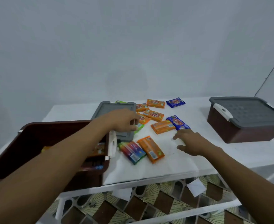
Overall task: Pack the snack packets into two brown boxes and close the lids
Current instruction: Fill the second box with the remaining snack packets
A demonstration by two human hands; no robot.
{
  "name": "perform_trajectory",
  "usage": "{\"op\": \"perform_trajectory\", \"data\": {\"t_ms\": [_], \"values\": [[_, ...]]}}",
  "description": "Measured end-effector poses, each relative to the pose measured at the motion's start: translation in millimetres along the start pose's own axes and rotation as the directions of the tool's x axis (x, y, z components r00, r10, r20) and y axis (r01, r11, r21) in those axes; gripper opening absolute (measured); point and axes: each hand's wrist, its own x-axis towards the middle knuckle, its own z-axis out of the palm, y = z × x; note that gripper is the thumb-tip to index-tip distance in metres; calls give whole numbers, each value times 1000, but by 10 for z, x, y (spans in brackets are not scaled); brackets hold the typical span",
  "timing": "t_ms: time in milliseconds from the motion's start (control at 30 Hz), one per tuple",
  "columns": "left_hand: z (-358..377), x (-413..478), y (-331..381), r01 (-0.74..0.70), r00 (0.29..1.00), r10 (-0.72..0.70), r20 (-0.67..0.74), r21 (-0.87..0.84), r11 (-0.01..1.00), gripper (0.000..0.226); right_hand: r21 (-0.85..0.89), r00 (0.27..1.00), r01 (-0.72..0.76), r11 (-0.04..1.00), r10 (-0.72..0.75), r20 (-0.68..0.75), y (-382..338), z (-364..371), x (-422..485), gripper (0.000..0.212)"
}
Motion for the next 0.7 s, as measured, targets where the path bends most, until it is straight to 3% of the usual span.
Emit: {"op": "perform_trajectory", "data": {"t_ms": [67, 167, 300, 433, 533, 700], "values": [[147, 212, 228, 50, 983, -57, 175, 45, 998, 35, -8, 996, -89, 996, 89, 15, 256, 197, -60, 63], [396, 461, 555, 171, 896, -230, 379, 184, 968, 60, 131, 994, -103, 986, 106, -12, 529, 455, -106, 80], [694, 571, 971, 348, 771, -368, 520, 140, 927, 63, 390, 974, -45, 920, 127, -188, 700, 683, -147, 89], [1034, 605, 1202, 438, 784, -455, 421, 145, 887, 67, 453, 941, 16, 891, 139, -308, 767, 802, -92, 88], [1215, 650, 1367, 495, 784, -515, 346, 151, 856, 84, 426, 914, 22, 904, 154, -374, 773, 875, -19, 78], [1311, 605, 1583, 375, 925, -374, 72, -2, 927, 84, 514, 862, -80, 854, 318, -395, 758, 944, 56, 71]]}}
